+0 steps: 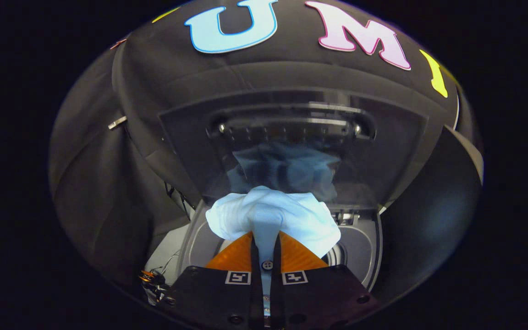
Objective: Put the clothes into the washing machine and then close the washing machine lid.
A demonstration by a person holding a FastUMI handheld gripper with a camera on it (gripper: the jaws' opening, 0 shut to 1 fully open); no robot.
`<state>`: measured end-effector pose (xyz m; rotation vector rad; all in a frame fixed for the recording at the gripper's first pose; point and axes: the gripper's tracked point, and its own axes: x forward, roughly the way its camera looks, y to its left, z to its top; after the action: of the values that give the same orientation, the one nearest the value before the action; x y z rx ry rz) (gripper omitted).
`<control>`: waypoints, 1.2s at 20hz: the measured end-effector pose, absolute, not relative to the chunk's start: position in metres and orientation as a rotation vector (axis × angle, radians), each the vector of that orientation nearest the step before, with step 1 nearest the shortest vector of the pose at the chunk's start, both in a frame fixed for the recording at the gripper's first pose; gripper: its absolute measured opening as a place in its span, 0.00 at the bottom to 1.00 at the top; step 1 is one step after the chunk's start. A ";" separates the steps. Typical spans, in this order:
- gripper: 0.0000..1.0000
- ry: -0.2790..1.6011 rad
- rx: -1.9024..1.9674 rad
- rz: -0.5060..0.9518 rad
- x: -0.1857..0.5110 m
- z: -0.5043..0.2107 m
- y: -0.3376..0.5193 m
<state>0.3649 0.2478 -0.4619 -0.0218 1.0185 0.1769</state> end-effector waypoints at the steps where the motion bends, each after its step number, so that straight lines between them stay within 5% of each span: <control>1: 0.10 1.031 -0.019 0.168 0.363 -0.472 0.245; 8: 0.11 1.078 -0.119 0.151 0.343 -0.512 0.230; 11: 0.20 1.076 -0.164 0.137 0.339 -0.515 0.227; 16: 1.00 1.084 -0.211 0.101 0.335 -0.517 0.220; 24: 0.99 1.050 -0.146 0.171 0.322 -0.487 0.240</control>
<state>0.3219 0.2403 -0.4874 -0.1464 1.0499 0.1707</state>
